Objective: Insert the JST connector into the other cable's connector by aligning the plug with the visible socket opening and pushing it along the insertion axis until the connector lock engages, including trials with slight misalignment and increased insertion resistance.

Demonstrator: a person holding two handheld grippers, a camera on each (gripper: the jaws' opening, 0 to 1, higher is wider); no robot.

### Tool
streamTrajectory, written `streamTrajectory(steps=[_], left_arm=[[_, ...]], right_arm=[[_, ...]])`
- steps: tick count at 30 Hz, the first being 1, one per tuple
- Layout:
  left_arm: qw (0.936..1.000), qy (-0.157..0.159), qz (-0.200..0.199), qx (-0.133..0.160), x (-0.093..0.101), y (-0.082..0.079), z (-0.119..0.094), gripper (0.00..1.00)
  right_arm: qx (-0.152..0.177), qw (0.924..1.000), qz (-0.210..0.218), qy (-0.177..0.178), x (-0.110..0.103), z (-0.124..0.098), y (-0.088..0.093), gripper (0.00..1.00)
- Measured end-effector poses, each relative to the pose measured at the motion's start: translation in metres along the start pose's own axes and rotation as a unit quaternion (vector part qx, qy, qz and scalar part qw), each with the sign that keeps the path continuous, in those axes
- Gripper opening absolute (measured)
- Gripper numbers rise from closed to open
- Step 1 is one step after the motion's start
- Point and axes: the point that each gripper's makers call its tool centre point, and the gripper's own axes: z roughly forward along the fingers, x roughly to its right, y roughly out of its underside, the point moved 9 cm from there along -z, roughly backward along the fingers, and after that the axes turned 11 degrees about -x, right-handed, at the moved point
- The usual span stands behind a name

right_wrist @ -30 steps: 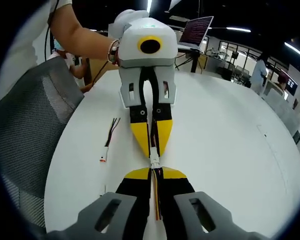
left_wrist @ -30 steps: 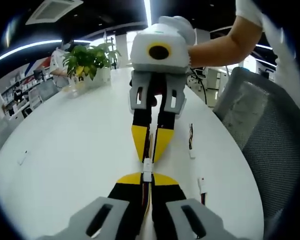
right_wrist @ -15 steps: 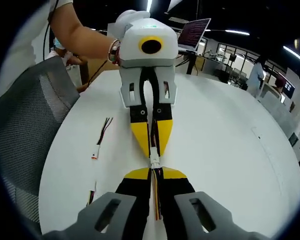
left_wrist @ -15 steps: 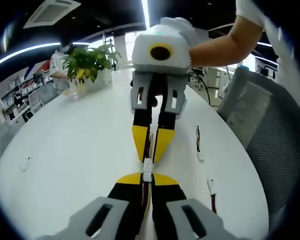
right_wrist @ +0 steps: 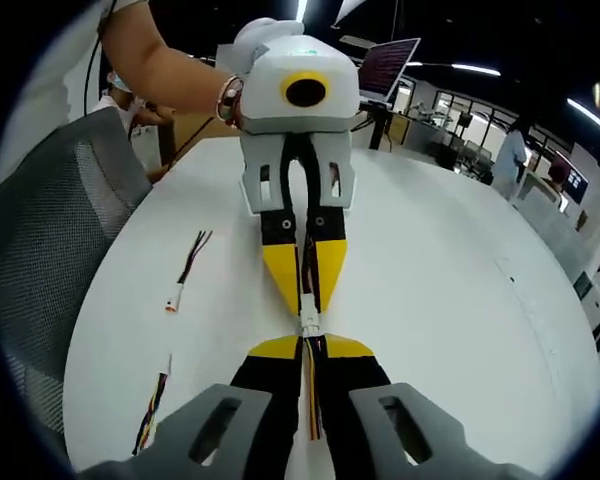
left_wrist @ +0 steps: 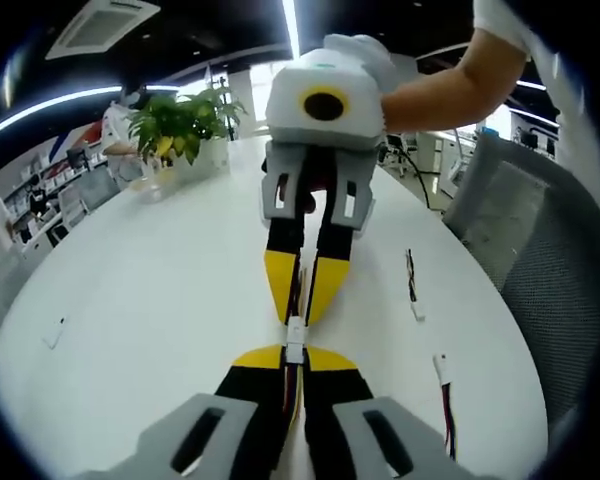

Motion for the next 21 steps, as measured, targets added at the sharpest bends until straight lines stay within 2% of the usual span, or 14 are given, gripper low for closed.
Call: streamTrajectory(steps=[9,21], left_arm=[[1.0000,0.001,-0.009,0.001,-0.013,0.006,0.008,0.00],[0.9998,0.002,-0.017,-0.006,-0.020,0.012,0.014,0.00]], right_arm=[[-0.004,1.0000,-0.003,0.002,0.012,0.008,0.005,0.03],[-0.006,1.0000,-0.006,-0.001,0.020,0.017,0.009,0.03]])
